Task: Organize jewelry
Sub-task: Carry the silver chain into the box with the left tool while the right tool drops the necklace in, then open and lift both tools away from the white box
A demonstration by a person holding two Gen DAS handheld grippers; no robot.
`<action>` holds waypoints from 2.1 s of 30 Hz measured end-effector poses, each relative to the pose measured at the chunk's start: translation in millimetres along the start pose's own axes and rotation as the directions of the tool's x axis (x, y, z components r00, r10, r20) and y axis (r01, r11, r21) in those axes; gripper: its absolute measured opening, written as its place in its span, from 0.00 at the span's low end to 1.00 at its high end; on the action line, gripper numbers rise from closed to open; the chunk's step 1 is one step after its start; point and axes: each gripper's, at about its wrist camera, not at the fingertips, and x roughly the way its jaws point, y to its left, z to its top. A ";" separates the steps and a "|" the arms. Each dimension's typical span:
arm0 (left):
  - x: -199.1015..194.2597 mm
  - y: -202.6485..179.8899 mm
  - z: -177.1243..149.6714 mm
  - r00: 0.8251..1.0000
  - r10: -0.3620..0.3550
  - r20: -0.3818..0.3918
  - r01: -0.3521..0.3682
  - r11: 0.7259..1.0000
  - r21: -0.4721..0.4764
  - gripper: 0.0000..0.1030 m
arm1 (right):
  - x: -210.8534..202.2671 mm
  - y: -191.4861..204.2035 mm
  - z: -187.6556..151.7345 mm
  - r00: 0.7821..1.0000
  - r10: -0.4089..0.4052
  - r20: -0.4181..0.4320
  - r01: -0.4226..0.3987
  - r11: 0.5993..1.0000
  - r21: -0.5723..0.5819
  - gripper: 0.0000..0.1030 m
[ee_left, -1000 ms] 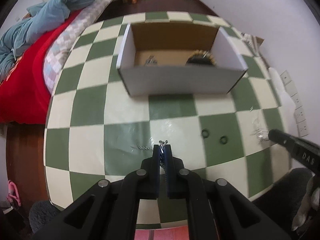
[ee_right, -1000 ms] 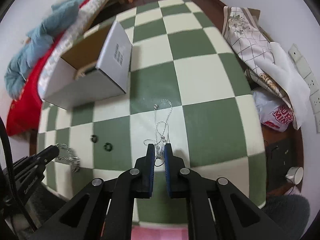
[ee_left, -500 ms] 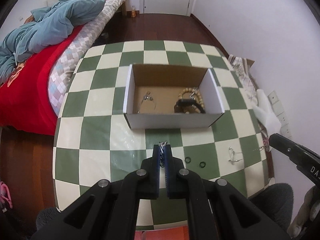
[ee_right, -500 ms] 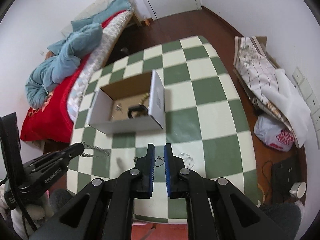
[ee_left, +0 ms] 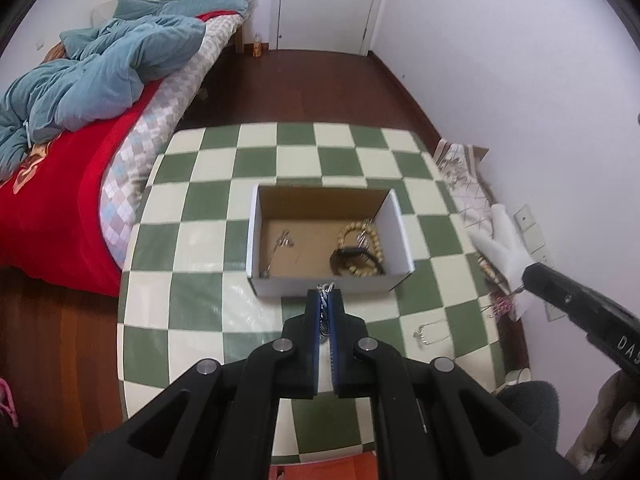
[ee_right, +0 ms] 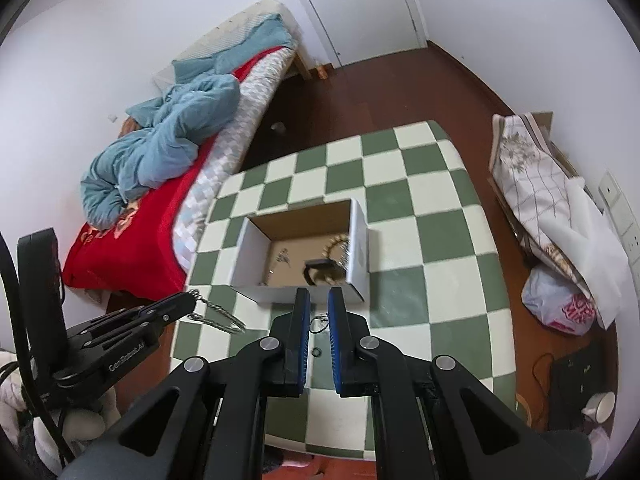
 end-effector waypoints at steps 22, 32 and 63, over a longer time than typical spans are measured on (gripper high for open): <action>33.2 13.8 126.7 0.999 -0.027 -0.033 0.029 0.997 0.071 0.01 | 26.2 76.9 133.4 0.998 0.065 0.016 -0.063 0.989 -0.133 0.09; 95.5 30.4 131.8 0.989 0.069 -0.129 -0.063 0.997 0.050 0.10 | 139.9 59.6 145.3 0.979 -0.018 -0.201 -0.004 0.994 -0.105 0.15; 76.3 62.3 37.8 0.925 0.378 0.039 -0.376 0.925 -0.055 1.00 | 160.7 19.6 35.3 0.903 -0.393 -0.174 0.374 0.918 -0.132 1.00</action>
